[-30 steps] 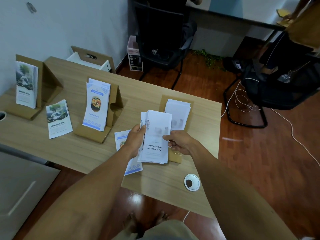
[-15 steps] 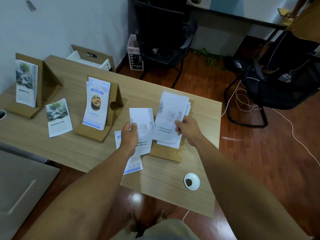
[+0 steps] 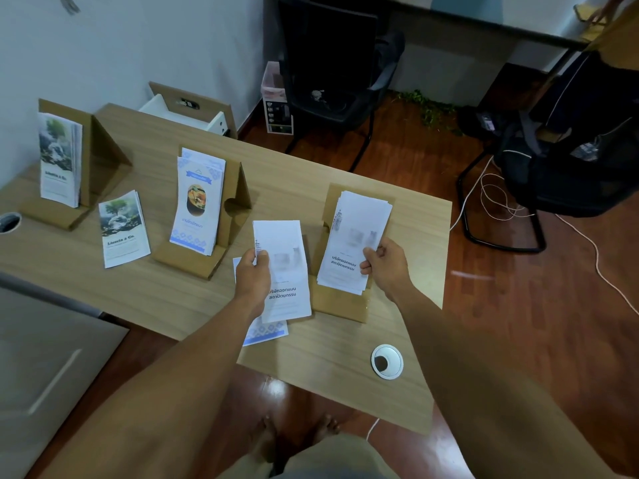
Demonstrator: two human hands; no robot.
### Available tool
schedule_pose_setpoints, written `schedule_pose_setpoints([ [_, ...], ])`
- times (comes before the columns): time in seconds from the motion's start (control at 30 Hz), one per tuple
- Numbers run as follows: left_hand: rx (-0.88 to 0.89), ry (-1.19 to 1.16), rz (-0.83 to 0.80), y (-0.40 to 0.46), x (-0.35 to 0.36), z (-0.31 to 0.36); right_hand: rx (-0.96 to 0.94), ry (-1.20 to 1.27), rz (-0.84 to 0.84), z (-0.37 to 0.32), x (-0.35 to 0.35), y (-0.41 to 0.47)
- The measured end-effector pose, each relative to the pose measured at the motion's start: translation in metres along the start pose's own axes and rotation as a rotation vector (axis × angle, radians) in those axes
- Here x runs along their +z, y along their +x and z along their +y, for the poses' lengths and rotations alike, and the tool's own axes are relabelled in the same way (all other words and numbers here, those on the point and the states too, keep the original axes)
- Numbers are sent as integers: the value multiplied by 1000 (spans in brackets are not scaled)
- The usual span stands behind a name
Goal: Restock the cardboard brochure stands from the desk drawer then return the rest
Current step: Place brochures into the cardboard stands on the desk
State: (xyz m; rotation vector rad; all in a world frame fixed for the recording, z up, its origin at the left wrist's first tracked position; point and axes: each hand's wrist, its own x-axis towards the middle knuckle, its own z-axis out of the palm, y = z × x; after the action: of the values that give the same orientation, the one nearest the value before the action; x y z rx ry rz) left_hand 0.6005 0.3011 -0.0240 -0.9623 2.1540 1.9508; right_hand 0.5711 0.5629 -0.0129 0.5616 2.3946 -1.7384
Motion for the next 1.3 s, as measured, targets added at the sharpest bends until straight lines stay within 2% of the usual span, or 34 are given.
schedule_pose_setpoints([
  [0.33, -37, -28, -21, 0, -2, -3, -17, -211, 75, 4, 18, -8],
  [0.5, -47, -47, -39, 1, -6, -4, 2, -511, 81, -1, 20, -11],
  [0.63, -99, -90, -83, 3, -13, -4, 41, -681, 169, -6, 23, -22],
  [0.77, -77, -167, -132, 2, -30, -3, -81, -806, 258, -8, 42, -41],
  [0.9, -31, -168, -161, 1, -61, 2, -214, -693, 92, -15, 81, -57],
  [1.1, 46, -104, -99, 6, -118, -7, -120, -688, -183, -17, 152, -84],
  [1.17, 42, -99, -83, 9, -135, -14, -48, -685, -211, -14, 174, -91],
  [1.3, 17, -121, -80, 17, -163, -32, 79, -693, -157, -4, 209, -105],
])
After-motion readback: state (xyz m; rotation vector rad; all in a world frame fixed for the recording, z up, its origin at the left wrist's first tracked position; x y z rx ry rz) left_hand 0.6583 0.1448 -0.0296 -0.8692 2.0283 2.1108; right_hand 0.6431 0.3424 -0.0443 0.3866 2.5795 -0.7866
